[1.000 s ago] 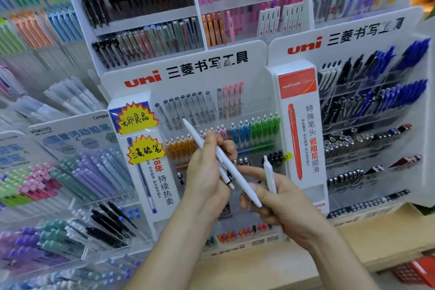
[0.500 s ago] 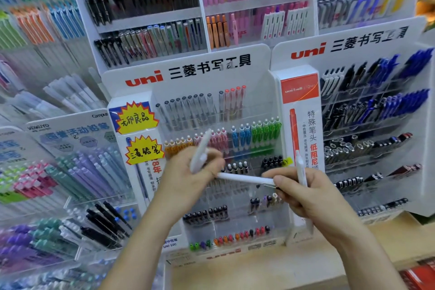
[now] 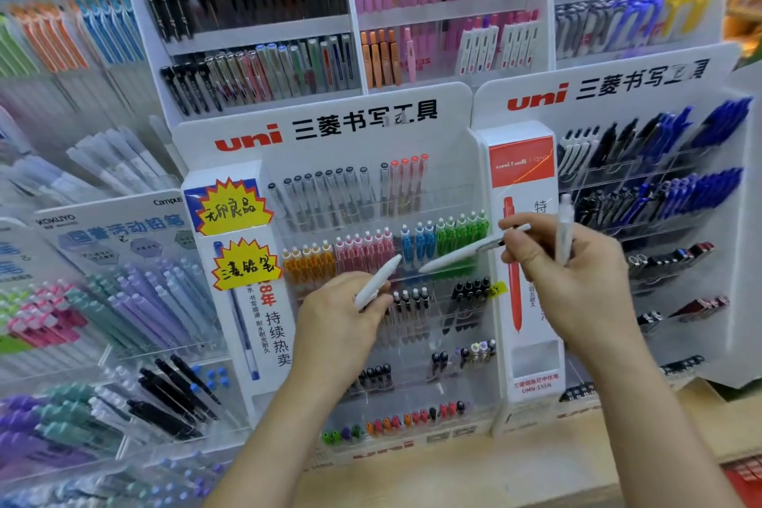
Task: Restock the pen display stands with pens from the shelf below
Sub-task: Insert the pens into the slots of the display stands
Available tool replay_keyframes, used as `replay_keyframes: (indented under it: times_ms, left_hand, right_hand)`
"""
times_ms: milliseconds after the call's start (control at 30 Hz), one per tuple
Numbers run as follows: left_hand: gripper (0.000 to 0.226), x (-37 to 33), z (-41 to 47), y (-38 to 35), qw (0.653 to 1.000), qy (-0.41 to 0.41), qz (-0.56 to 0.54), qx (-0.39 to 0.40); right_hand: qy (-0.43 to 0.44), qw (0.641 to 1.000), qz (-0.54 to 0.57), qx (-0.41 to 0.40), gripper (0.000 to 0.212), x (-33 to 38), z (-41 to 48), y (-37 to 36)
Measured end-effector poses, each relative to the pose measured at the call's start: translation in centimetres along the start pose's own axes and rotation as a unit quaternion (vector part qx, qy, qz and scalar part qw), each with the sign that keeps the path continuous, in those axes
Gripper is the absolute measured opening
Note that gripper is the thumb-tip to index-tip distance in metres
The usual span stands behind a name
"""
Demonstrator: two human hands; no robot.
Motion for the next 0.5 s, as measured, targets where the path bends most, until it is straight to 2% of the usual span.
replay_keyframes:
  times_ms: [133,233,300,500]
  left_hand:
    - [0.012,0.9,-0.1,-0.6,0.999,0.024,0.026,0.017]
    - [0.013,1.4,0.1,-1.0,0.998,0.047,0.01,0.027]
    - [0.012,1.7,0.2,-1.1,0.998,0.058,0.0,0.033]
    - [0.009,1.8,0.3,-1.1,0.997,0.069,-0.02,0.04]
  right_hand:
    - [-0.007,0.987,-0.114,0.109,0.023,-1.7,0.0,-2.5]
    - [-0.032,0.971,-0.177,0.157,0.024,-3.6,-0.2,-3.7]
    - [-0.051,0.962,-0.206,0.174,0.015,-4.7,0.0,-4.3]
    - [-0.072,0.945,-0.259,0.189,0.032,-6.2,-0.1,-5.9]
Point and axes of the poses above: each hand's wrist, its own z-axis towards the middle knuckle, its own y-axis out of the back of the hand, x = y × z, the point moved 6 cm from there along z, towards the middle knuckle, and after that the axes turned 9 degrees about z, right-handed, at the moved point
